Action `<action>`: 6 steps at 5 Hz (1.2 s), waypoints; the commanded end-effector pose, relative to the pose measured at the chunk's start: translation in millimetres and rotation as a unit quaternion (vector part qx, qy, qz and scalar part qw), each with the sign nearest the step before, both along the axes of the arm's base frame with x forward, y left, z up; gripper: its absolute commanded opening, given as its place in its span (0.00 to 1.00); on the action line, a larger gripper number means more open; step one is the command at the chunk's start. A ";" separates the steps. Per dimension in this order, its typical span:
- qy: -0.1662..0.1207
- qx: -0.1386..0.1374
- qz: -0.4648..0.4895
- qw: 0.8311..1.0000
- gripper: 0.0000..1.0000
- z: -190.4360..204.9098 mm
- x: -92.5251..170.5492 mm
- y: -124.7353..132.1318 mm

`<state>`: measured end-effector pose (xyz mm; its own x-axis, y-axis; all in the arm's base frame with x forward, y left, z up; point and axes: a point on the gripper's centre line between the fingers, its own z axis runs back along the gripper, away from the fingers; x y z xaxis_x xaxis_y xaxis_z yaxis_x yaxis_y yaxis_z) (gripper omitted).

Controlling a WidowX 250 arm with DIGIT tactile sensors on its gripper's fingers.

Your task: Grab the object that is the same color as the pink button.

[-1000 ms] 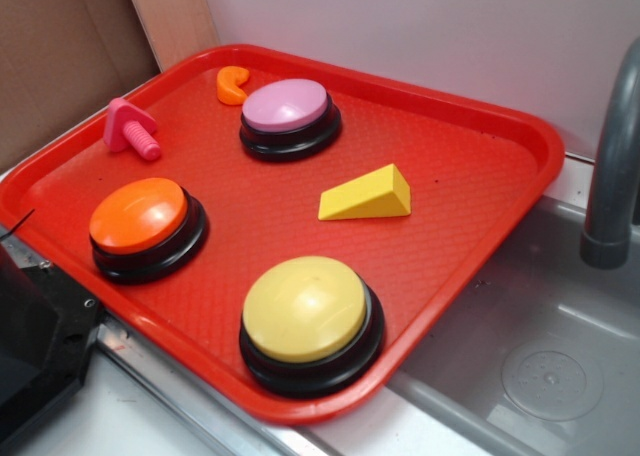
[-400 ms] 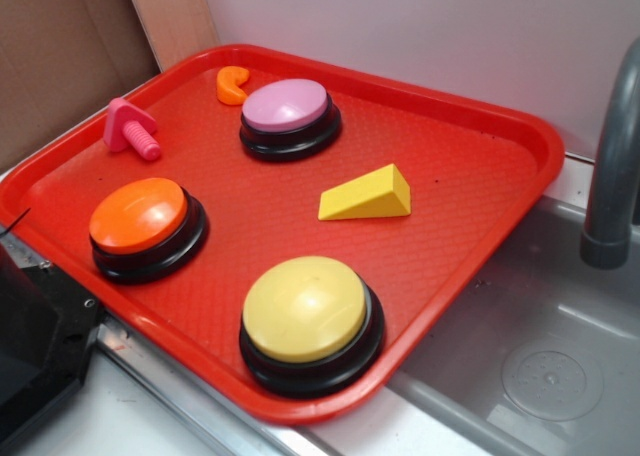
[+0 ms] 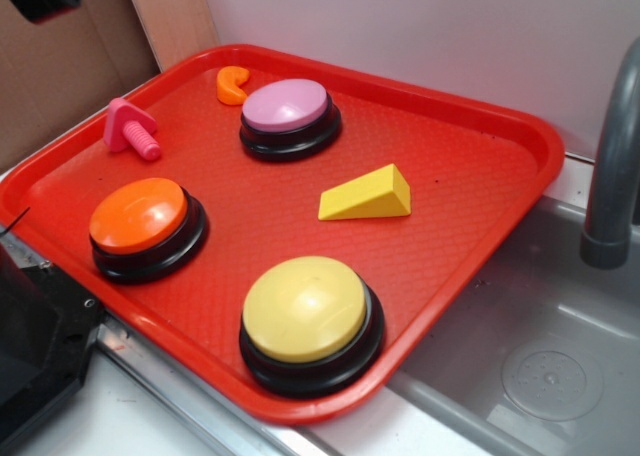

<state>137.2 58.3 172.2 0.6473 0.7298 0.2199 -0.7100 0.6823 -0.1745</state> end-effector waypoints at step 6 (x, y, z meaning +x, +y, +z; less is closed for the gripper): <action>0.030 0.081 0.210 0.974 1.00 -126.2 70.7 80.4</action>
<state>208.1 130.7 34.7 0.3230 0.8985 0.2973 -0.9399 0.3412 -0.0102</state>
